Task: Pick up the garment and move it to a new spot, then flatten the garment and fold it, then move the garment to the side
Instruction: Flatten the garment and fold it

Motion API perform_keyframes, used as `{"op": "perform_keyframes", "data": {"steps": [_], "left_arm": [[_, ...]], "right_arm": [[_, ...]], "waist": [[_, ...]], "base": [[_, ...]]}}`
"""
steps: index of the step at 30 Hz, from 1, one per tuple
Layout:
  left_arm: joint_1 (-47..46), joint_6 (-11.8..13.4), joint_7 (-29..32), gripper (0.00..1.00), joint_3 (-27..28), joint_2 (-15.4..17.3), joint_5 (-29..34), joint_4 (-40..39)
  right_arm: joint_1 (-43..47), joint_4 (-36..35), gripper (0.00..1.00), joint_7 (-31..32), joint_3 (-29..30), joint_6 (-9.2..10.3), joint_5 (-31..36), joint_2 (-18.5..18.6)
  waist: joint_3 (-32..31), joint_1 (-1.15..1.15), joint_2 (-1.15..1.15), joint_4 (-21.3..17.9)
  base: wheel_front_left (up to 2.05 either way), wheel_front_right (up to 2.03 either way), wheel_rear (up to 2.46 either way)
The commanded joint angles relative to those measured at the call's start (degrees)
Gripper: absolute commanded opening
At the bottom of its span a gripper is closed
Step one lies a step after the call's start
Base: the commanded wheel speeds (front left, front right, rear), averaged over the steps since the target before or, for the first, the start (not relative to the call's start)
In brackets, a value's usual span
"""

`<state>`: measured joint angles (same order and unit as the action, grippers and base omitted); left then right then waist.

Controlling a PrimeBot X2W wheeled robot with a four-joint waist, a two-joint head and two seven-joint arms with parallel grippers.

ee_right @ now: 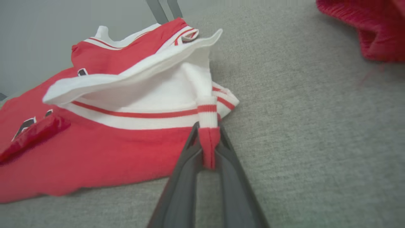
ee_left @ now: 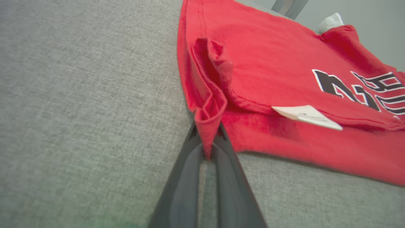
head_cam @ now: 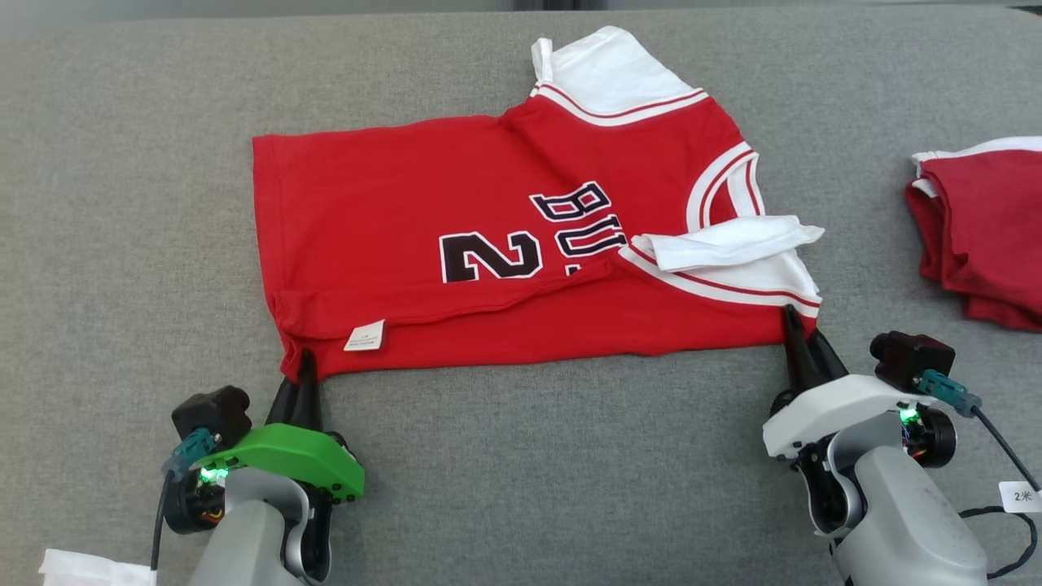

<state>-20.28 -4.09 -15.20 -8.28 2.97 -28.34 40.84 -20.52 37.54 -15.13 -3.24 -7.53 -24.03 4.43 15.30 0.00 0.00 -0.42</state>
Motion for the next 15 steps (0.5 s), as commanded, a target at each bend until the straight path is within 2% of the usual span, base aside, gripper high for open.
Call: {"op": "perform_keyframes", "data": {"steps": [1, 8, 15], "left_arm": [[1.1, -0.3, 0.1, 0.00, 0.6, 0.0, 0.8, -0.8], [6.6, -0.2, 0.1, 0.00, 4.1, 0.1, 2.7, -2.5], [11.7, 1.3, 0.1, 0.00, 6.9, 0.2, 2.0, -2.6]], "right_arm": [[0.3, -0.6, 0.00, 0.0, -0.1, 0.10, -0.7, 0.5], [2.7, 1.1, 0.00, 0.0, -2.5, 0.11, -4.6, 1.4], [5.7, 1.4, 0.00, 0.0, -4.5, 0.12, -8.5, 2.9]], "waist": [[-3.0, 0.00, 0.00, 0.0], [-13.1, 0.00, 0.00, -0.6], [-17.9, 0.00, 0.00, -0.7]], "base": [[0.00, 0.00, 0.00], [0.00, 0.00, 0.00], [0.00, 0.00, 0.00]]}}
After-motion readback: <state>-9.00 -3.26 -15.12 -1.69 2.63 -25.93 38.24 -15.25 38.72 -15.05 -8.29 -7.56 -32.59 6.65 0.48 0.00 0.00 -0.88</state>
